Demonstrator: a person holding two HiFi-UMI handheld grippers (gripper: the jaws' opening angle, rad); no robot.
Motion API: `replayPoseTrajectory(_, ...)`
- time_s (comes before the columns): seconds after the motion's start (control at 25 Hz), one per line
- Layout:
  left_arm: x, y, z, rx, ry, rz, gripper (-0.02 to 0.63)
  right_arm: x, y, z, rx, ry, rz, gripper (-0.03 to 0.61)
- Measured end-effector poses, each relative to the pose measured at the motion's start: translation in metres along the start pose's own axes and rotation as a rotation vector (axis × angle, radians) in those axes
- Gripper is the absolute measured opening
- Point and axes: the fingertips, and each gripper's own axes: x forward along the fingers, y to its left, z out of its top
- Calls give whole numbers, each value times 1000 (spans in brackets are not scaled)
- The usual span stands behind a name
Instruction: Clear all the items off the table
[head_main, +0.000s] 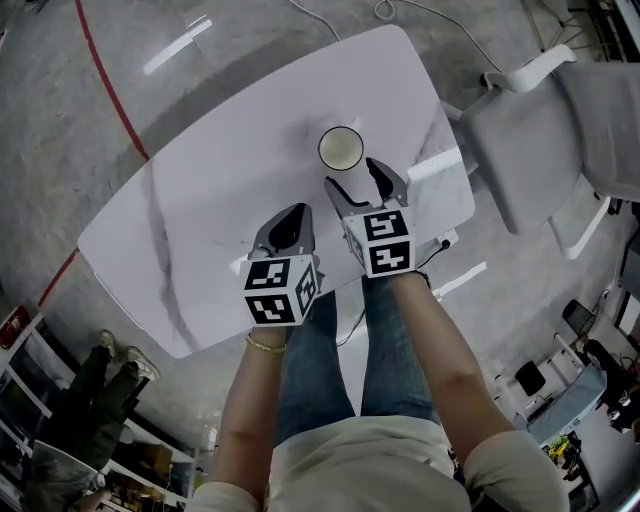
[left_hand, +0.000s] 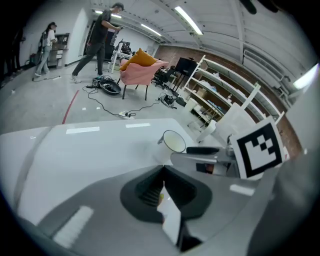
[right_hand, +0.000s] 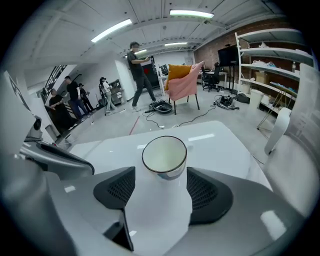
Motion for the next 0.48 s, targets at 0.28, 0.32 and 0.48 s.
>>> replayPoseTrajectory(0.28,25,8,-17,-22,4,30,9,32,-8,5,-45,-33,36,359)
replayPoseTrajectory(0.32,27,8,-19,-25,3,31,9,36,-7,7,-52,-40,43,362)
replayPoseTrajectory(0.48,34,8,-24,-36,-1,34,9,46,-6,11,-81,-73,65,377)
